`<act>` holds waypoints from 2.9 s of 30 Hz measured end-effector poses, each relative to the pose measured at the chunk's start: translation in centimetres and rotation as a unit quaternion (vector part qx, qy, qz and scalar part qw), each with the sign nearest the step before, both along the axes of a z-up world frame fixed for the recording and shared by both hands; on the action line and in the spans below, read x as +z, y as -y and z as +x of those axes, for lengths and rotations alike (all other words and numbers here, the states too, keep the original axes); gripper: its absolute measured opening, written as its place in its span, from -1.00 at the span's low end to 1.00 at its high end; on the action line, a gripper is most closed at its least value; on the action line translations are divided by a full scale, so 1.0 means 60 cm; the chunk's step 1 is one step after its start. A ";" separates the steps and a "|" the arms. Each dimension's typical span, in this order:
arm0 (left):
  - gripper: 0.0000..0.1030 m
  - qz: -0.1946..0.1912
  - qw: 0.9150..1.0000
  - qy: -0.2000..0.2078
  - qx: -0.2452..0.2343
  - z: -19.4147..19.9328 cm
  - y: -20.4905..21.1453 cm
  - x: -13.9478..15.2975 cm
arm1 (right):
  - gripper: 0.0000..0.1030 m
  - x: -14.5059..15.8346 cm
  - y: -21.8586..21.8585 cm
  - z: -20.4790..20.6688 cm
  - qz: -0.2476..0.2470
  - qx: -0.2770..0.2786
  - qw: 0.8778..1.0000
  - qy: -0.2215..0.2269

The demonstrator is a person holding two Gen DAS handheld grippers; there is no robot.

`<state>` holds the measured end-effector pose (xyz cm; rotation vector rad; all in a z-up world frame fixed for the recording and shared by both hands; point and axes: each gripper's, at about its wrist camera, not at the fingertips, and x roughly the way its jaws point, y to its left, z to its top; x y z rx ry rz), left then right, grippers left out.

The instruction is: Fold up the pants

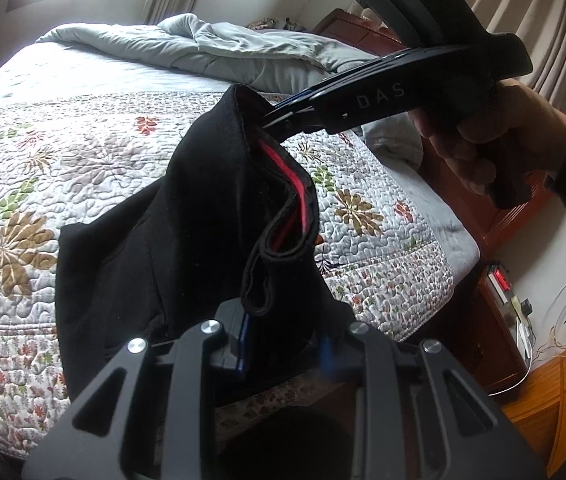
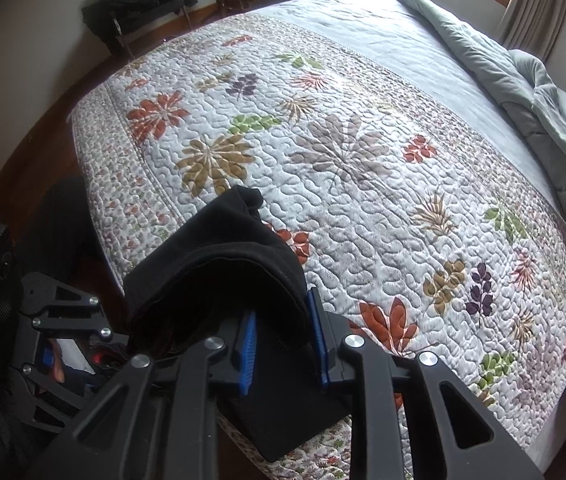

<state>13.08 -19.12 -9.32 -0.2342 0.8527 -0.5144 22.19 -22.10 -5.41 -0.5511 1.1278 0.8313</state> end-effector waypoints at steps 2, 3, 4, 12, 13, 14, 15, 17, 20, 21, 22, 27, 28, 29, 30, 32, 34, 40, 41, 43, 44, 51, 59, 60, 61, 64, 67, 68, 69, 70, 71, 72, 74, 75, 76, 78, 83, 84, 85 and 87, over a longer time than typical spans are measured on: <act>-0.52 0.004 1.000 -0.003 -0.005 0.004 0.011 -0.007 | -0.56 -0.008 0.014 0.003 0.003 -0.005 1.000 -0.003; -0.52 0.007 1.000 -0.004 -0.008 0.006 0.018 -0.011 | -0.56 -0.014 0.022 0.005 0.005 -0.008 1.000 -0.005; -0.52 0.010 1.000 -0.006 -0.011 0.008 0.025 -0.016 | -0.57 -0.019 0.030 0.007 0.006 -0.011 1.000 -0.007; -0.51 0.030 0.999 -0.021 -0.031 0.025 0.072 -0.050 | -0.59 -0.058 0.081 0.019 0.022 -0.032 0.999 -0.024; -0.51 0.031 0.999 -0.023 -0.032 0.026 0.076 -0.052 | -0.59 -0.062 0.087 0.021 0.024 -0.034 0.999 -0.026; -0.51 0.032 0.999 -0.026 -0.033 0.028 0.081 -0.056 | -0.59 -0.067 0.093 0.023 0.027 -0.037 0.999 -0.028; -0.51 0.033 0.998 -0.031 -0.034 0.030 0.086 -0.062 | -0.59 -0.073 0.100 0.024 0.029 -0.040 0.998 -0.031; -0.51 0.036 0.998 -0.037 -0.038 0.034 0.097 -0.073 | -0.59 -0.085 0.112 0.027 0.034 -0.045 0.998 -0.036; -0.51 0.043 0.997 -0.042 -0.044 0.039 0.112 -0.085 | -0.59 -0.103 0.132 0.031 0.041 -0.055 0.997 -0.044; -0.51 0.046 0.997 -0.046 -0.047 0.042 0.117 -0.092 | -0.59 -0.111 0.139 0.033 0.042 -0.059 0.996 -0.047; -0.51 0.049 0.996 -0.049 -0.051 0.043 0.123 -0.097 | -0.59 -0.117 0.144 0.034 0.044 -0.061 0.996 -0.050; -0.50 0.062 0.994 -0.062 -0.060 0.054 0.145 -0.124 | -0.60 -0.149 0.171 0.041 0.051 -0.072 0.994 -0.061; -0.49 0.065 0.994 -0.064 -0.061 0.056 0.148 -0.129 | -0.60 -0.155 0.176 0.043 0.053 -0.074 0.994 -0.064; -0.49 0.066 0.994 -0.068 -0.062 0.059 0.152 -0.135 | -0.60 -0.160 0.179 0.045 0.055 -0.075 0.993 -0.066; -0.49 0.068 0.993 -0.070 -0.063 0.061 0.154 -0.140 | -0.60 -0.168 0.185 0.046 0.058 -0.077 0.993 -0.069; -0.49 0.071 0.993 -0.074 -0.064 0.065 0.158 -0.149 | -0.60 -0.179 0.192 0.049 0.063 -0.081 0.992 -0.074; -0.49 0.074 0.992 -0.079 -0.065 0.068 0.163 -0.159 | -0.60 -0.189 0.197 0.050 0.066 -0.083 0.991 -0.076; -0.47 0.081 0.991 -0.083 -0.065 0.074 0.171 -0.172 | -0.60 -0.213 0.215 0.055 0.076 -0.091 0.990 -0.082; -0.46 0.084 0.991 -0.086 -0.062 0.074 0.173 -0.174 | -0.60 -0.216 0.216 0.055 0.076 -0.092 0.989 -0.083; -0.46 0.083 0.991 -0.088 -0.062 0.075 0.173 -0.176 | -0.60 -0.220 0.221 0.055 0.081 -0.097 0.988 -0.083; -0.46 0.082 0.991 -0.089 -0.062 0.075 0.173 -0.176 | -0.59 -0.221 0.222 0.054 0.083 -0.099 0.988 -0.084; -0.34 0.077 0.990 -0.090 -0.077 0.070 0.170 -0.177 | -0.55 -0.222 0.237 0.043 0.102 -0.129 0.983 -0.087; -0.05 0.014 0.991 -0.103 -0.086 0.047 0.117 -0.162 | -0.21 -0.234 0.324 0.018 0.187 -0.247 0.941 -0.140; 0.07 0.007 0.991 -0.106 -0.087 0.040 0.105 -0.159 | -0.08 -0.235 0.344 0.007 0.220 -0.267 0.926 -0.151; 0.20 0.000 0.990 -0.109 -0.089 0.037 0.097 -0.157 | -0.01 -0.237 0.361 -0.002 0.252 -0.284 0.911 -0.163; 0.45 -0.040 0.988 -0.120 -0.087 0.019 0.054 -0.146 | 0.38 -0.254 0.396 -0.038 0.364 -0.323 0.850 -0.199; 0.62 -0.048 0.991 -0.106 -0.071 0.009 0.007 -0.134 | 0.45 -0.275 0.384 -0.061 0.390 -0.329 0.834 -0.211; 0.63 -0.043 0.992 -0.100 -0.063 0.009 -0.008 -0.132 | 0.45 -0.283 0.374 -0.066 0.387 -0.328 0.835 -0.214; 0.66 -0.039 0.993 -0.094 -0.053 0.011 -0.027 -0.129 | 0.45 -0.290 0.363 -0.068 0.380 -0.329 0.837 -0.215; 0.68 -0.035 0.994 -0.090 -0.045 0.014 -0.043 -0.129 | 0.45 -0.296 0.356 -0.069 0.375 -0.329 0.839 -0.218; 0.68 -0.029 0.995 -0.087 -0.037 0.017 -0.058 -0.130 | 0.45 -0.301 0.350 -0.071 0.373 -0.328 0.839 -0.221; 0.68 -0.021 0.996 -0.086 -0.025 0.023 -0.076 -0.131 | 0.45 -0.301 0.345 -0.073 0.373 -0.329 0.839 -0.219; 0.68 -0.011 0.996 -0.088 -0.007 0.028 -0.105 -0.136 | 0.45 -0.297 0.344 -0.077 0.378 -0.334 0.834 -0.223; 0.68 -0.010 0.996 -0.090 -0.001 0.034 -0.115 -0.137 | 0.45 -0.295 0.344 -0.080 0.380 -0.335 0.833 -0.225; 0.68 -0.010 0.996 -0.091 0.004 0.035 -0.127 -0.139 | 0.45 -0.292 0.342 -0.085 0.381 -0.333 0.833 -0.225; 0.68 -0.014 0.996 -0.089 0.009 0.033 -0.142 -0.142 | 0.45 -0.292 0.336 -0.098 0.383 -0.327 0.831 -0.238; 0.68 -0.021 0.997 -0.075 -0.004 0.035 -0.142 -0.143 | 0.45 -0.311 0.309 -0.098 0.382 -0.332 0.822 -0.262; 0.69 -0.021 0.997 -0.072 -0.006 0.039 -0.141 -0.142 | 0.45 -0.311 0.301 -0.096 0.380 -0.332 0.824 -0.259; 0.70 -0.021 0.997 -0.071 -0.007 0.039 -0.139 -0.144 | 0.42 -0.315 0.296 -0.091 0.377 -0.335 0.824 -0.259; 0.72 -0.022 0.997 -0.075 -0.008 0.046 -0.138 -0.150 | 0.17 -0.322 0.286 -0.081 0.371 -0.344 0.820 -0.267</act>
